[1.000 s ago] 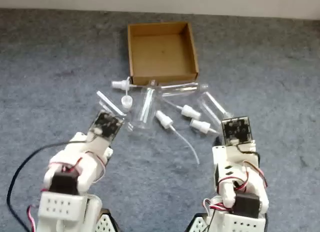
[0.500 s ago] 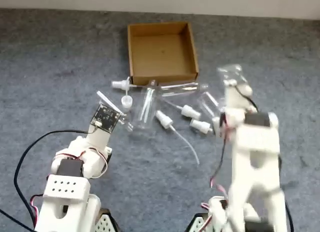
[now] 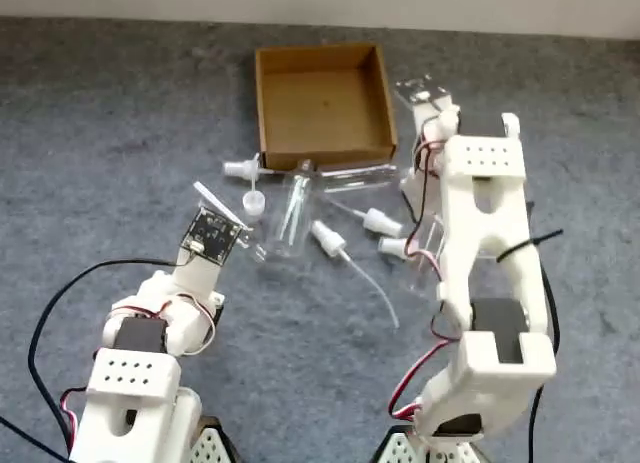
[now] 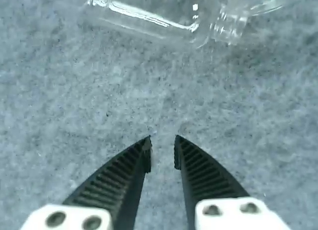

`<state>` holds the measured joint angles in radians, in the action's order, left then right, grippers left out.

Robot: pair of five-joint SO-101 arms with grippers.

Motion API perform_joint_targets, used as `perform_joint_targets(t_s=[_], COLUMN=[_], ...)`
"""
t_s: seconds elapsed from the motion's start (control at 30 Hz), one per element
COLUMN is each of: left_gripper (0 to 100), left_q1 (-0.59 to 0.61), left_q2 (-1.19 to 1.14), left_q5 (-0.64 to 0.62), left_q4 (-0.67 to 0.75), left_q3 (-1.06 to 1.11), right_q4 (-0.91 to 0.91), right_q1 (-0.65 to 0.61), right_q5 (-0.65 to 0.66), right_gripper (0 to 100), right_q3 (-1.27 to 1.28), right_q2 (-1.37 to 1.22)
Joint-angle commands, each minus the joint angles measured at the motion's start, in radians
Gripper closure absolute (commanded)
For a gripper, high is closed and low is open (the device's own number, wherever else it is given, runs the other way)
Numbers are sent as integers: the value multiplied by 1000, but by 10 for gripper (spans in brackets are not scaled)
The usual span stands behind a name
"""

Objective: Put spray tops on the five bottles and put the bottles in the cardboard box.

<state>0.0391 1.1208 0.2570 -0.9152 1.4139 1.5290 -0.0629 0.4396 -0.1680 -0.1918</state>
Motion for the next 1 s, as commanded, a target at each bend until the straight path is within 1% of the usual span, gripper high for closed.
perform_joint_targets(t_s=[0.0, 0.2, 0.27, 0.33, 0.4, 0.43, 0.53, 0.6, 0.73, 0.83, 0.97], left_gripper=[923, 925, 925, 925, 925, 925, 925, 926, 926, 926, 926], left_q1=[16, 15, 15, 15, 15, 15, 15, 15, 15, 15, 15], left_q2=[-5, -5, -5, -5, -5, -5, -5, -5, -5, -5, -5], left_q5=[-8, -8, -8, -8, -8, -8, -8, -8, -8, -8, -8], left_q4=[18, 18, 18, 18, 18, 18, 18, 18, 18, 18, 18], left_q3=[-5, -4, -4, -4, -4, -4, -4, 5, 8, 10, 10], right_q4=[18, 59, 73, 67, 33, 12, -110, -197, -323, -398, -415], right_q1=[4, 38, 38, 30, 10, 4, -13, -13, -15, -15, -15], right_q5=[9, 0, -49, -80, -92, -118, -213, -256, -342, -373, -370], right_gripper=[756, 756, 756, 756, 756, 756, 756, 755, 754, 754, 756], right_q3=[-79, -42, 10, 110, 243, 321, 556, 704, 911, 918, 918], right_q2=[-10, 15, 77, 185, 323, 400, 590, 659, 651, 605, 501])
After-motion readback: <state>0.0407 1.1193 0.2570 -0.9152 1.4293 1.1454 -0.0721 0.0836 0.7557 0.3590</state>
